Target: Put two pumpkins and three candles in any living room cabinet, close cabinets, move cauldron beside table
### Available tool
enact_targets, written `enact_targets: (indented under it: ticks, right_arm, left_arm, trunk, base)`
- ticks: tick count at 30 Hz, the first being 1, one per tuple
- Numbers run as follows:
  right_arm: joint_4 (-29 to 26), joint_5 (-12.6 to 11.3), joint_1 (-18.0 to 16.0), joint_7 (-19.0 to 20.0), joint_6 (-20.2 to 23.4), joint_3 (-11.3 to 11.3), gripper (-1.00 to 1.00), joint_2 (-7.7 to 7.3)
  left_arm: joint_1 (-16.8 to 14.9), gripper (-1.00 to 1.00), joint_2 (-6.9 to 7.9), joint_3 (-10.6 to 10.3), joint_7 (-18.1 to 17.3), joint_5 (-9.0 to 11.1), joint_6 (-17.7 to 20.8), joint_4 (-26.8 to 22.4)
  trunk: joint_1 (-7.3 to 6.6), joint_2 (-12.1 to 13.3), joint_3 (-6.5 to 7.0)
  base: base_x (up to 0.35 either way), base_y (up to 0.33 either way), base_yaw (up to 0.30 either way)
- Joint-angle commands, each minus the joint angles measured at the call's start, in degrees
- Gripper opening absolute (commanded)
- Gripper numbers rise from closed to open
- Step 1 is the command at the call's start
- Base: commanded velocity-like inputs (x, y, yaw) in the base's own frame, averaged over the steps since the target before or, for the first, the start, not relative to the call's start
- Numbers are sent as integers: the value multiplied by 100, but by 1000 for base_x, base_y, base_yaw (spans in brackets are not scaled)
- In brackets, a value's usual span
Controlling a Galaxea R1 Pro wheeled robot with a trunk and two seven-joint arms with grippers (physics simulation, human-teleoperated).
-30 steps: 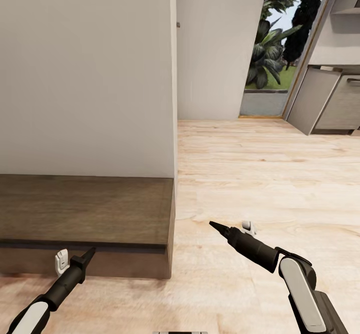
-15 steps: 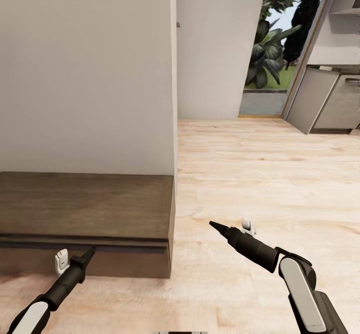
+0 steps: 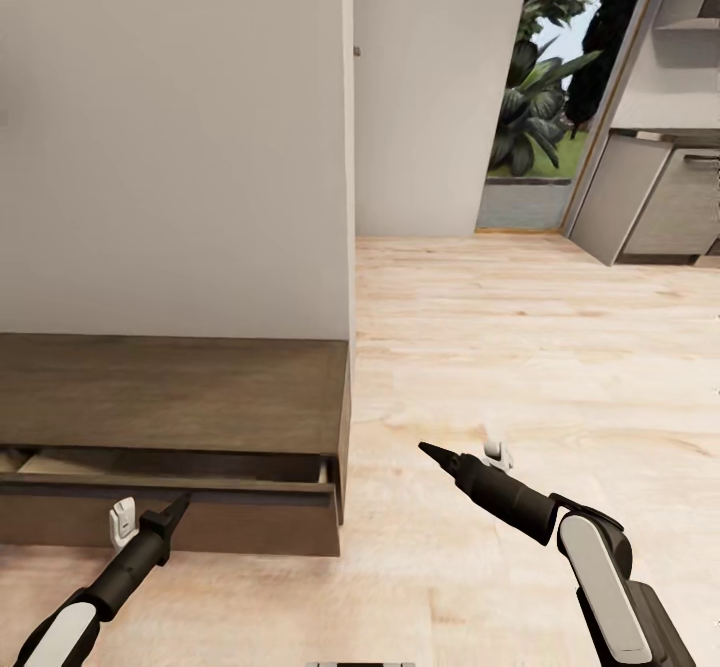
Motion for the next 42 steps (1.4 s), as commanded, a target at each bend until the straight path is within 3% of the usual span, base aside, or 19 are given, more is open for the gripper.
enact_targets:
  ticks: [1,7,18,42]
  right_arm:
    - [0,1,0,0,0,0,100,2]
    - [27,-7,0,-33,-27,-5,100,9]
    - [27,38,7,-44,-18,9,100,179]
    - [27,44,6,-44,-18,9,100,202]
  left_arm:
    - [4,-100,-3,-40,38,-89,-4,-4]
    - [4,-100,-21,-29,41,-31,5,-4]
    - [4,-100,-55,42,0,-51,-3,-12]
    - [4,-100,-56,-14,-3,-48,-4,-12]
  trunk:
    - [0,0,0]
    - [0,0,0]
    - [0,0,0]
    - [0,0,0]
  base:
    - [-175,0,0]
    - [-87,0,0]
    - [-23,0,0]
    - [-94,0,0]
